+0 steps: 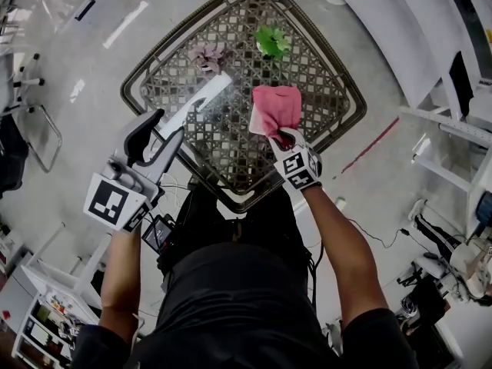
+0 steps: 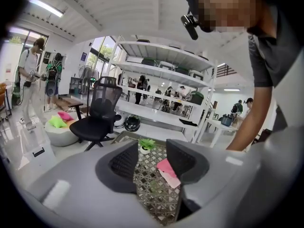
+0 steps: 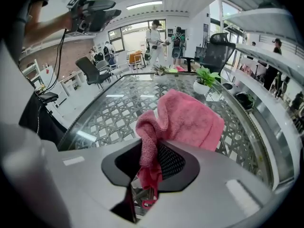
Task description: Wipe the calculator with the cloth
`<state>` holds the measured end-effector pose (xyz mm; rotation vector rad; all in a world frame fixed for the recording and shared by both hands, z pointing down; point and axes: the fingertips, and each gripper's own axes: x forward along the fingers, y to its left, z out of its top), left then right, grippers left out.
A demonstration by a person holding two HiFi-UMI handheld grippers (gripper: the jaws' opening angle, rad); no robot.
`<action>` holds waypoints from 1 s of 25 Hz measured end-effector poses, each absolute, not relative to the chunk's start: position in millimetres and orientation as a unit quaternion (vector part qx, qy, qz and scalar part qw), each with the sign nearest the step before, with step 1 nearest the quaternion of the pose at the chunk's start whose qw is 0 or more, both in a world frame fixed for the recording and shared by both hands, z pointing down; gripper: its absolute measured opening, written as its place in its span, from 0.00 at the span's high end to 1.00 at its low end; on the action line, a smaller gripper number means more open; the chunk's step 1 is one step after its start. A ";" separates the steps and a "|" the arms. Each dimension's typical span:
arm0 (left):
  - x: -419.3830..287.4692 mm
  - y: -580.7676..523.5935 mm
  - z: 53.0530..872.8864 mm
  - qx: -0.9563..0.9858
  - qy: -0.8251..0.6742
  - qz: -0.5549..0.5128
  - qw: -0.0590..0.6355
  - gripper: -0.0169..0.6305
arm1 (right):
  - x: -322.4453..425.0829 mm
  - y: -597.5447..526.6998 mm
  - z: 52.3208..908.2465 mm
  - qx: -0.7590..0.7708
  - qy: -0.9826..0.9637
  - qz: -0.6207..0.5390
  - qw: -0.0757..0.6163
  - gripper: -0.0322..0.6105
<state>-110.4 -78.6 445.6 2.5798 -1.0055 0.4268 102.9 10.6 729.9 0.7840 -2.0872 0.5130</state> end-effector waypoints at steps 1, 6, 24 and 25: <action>-108.6 -79.1 444.7 0.908 -0.353 0.150 0.169 0.67 | 106.2 10.8 729.2 0.316 -0.829 0.207 0.413 0.84; -103.6 -82.6 442.9 0.909 -0.350 0.153 0.167 0.67 | 118.6 12.5 729.6 0.324 -0.824 0.217 0.411 0.84; -102.2 -75.4 444.5 0.906 -0.345 0.175 0.170 0.67 | 164.6 5.6 721.9 0.383 -0.791 0.232 0.417 0.84; -101.9 -74.0 443.5 0.907 -0.343 0.173 0.172 0.67 | 171.2 4.2 722.9 0.394 -0.785 0.238 0.416 0.84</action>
